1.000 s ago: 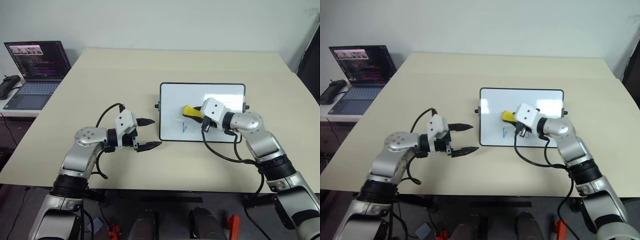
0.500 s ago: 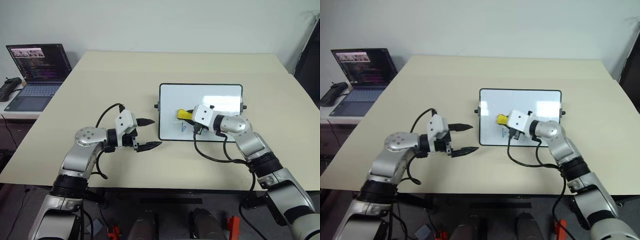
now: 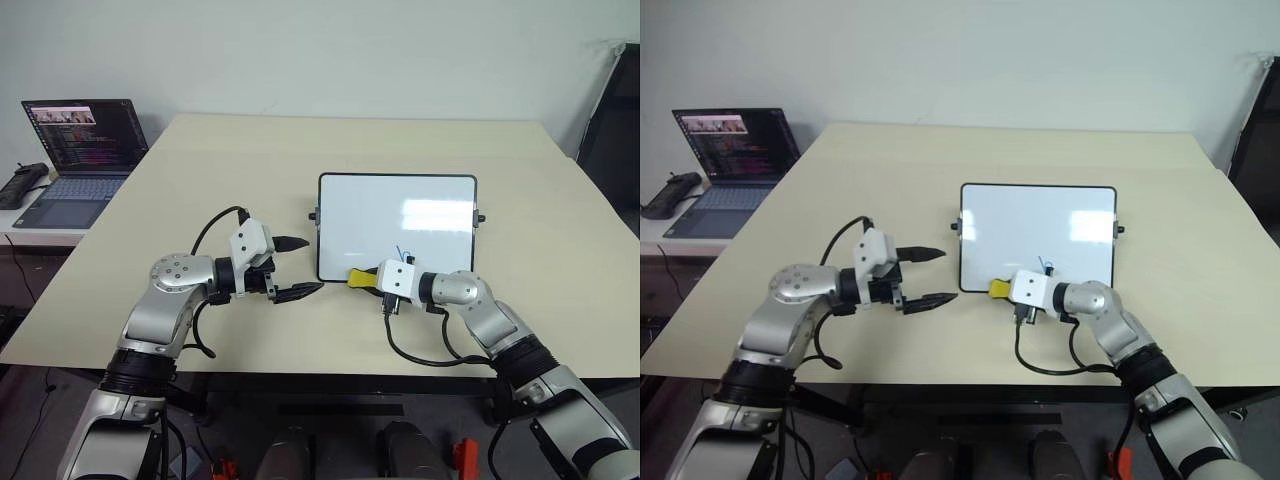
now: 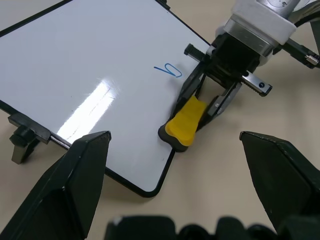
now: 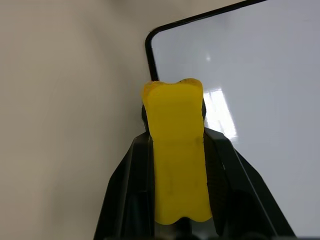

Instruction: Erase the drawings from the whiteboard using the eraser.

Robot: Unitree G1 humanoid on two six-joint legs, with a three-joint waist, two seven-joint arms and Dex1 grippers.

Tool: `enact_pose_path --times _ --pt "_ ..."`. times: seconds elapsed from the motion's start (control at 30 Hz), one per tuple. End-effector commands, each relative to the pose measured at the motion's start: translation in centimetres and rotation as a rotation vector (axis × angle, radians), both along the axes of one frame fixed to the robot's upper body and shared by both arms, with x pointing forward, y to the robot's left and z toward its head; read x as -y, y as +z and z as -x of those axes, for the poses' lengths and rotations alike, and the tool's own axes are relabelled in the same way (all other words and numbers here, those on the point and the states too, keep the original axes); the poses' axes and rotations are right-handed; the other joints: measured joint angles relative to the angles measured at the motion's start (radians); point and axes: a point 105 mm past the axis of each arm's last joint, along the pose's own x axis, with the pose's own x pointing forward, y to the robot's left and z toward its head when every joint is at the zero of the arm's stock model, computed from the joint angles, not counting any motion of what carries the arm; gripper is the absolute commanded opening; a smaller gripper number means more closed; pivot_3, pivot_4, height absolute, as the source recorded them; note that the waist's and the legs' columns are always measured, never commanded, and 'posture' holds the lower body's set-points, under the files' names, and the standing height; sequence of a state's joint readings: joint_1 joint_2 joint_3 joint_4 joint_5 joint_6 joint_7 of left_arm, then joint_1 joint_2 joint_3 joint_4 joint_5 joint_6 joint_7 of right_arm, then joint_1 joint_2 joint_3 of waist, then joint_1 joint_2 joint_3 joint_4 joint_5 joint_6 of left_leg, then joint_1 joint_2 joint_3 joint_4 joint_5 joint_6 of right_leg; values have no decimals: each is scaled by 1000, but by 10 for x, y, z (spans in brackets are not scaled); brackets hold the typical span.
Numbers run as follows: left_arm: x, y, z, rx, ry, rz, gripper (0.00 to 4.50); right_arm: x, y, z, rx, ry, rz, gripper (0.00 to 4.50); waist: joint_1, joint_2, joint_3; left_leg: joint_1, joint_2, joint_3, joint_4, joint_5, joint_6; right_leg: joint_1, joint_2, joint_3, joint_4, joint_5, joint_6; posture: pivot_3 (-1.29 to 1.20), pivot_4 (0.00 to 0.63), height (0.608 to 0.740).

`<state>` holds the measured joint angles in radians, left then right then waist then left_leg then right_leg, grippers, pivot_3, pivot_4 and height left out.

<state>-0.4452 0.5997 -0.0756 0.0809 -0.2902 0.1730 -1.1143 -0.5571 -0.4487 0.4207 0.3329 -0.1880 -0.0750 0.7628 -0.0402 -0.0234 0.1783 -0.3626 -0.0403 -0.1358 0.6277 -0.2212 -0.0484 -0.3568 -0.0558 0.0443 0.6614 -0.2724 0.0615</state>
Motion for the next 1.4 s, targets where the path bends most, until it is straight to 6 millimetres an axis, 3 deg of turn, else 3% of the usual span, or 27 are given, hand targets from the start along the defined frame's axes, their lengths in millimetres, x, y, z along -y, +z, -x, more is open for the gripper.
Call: enact_pose_path --times 0.03,0.1,0.17,0.27,0.3,0.37,0.43,0.53,0.67,1.0,1.4 --pt "2 15 -1 57 -13 12 4500 23 -18 0 -98 -87 31 983 1 0 0 0 0 0 0 0 0 0 0 0 0 0 0 0 150 740" --pt "3 17 -1 61 -12 15 4500 16 7 2 -92 -64 -81 982 4 0 0 -2 0 0 0 0 0 -2 0 0 0 0 0 0 150 740" --pt "1 22 -2 69 -8 23 4500 12 51 12 -79 -11 -215 982 8 2 2 -6 0 0 -2 0 0 -7 1 0 0 -1 -1 0 150 740" --pt "-2 28 -1 75 -7 35 4500 29 111 38 -99 39 -335 979 9 5 4 -34 -1 -1 1 1 0 -34 1 -1 2 8 3 0 150 740" --pt "-3 29 0 75 -6 37 4500 40 119 48 -142 37 -347 979 11 5 4 -39 -2 -1 1 1 0 -39 1 -1 2 9 4 0 150 740" --pt "-3 29 1 74 -6 36 4500 61 119 69 -251 28 -329 979 18 5 4 -45 -2 -1 0 0 -1 -45 0 -2 0 8 5 0 150 740" --pt "-3 29 1 71 -5 37 4500 93 102 80 -312 -57 -223 979 23 4 3 -50 -2 0 -1 -1 -2 -47 0 -4 -5 7 5 0 150 740" --pt "-3 27 0 64 -3 35 4500 137 92 88 -337 -193 -105 978 27 5 5 -53 -3 3 0 -4 -1 -48 0 -4 -8 5 5 0 150 740" --pt "-4 26 -2 57 -8 25 4500 168 92 89 -297 -301 15 978 13 6 6 -51 -3 8 2 -4 -1 -48 -1 -1 -4 5 6 0 150 740" --pt "0 40 -6 96 -23 17 4500 169 124 76 -165 -312 3 978 8 5 6 -46 -2 10 2 -2 0 -46 2 0 0 6 5 0 150 740" --pt "2 39 -3 93 -26 17 4500 158 133 69 -126 -270 -28 978 9 5 7 -47 -2 9 2 -2 0 -46 1 0 1 6 5 0 150 740"
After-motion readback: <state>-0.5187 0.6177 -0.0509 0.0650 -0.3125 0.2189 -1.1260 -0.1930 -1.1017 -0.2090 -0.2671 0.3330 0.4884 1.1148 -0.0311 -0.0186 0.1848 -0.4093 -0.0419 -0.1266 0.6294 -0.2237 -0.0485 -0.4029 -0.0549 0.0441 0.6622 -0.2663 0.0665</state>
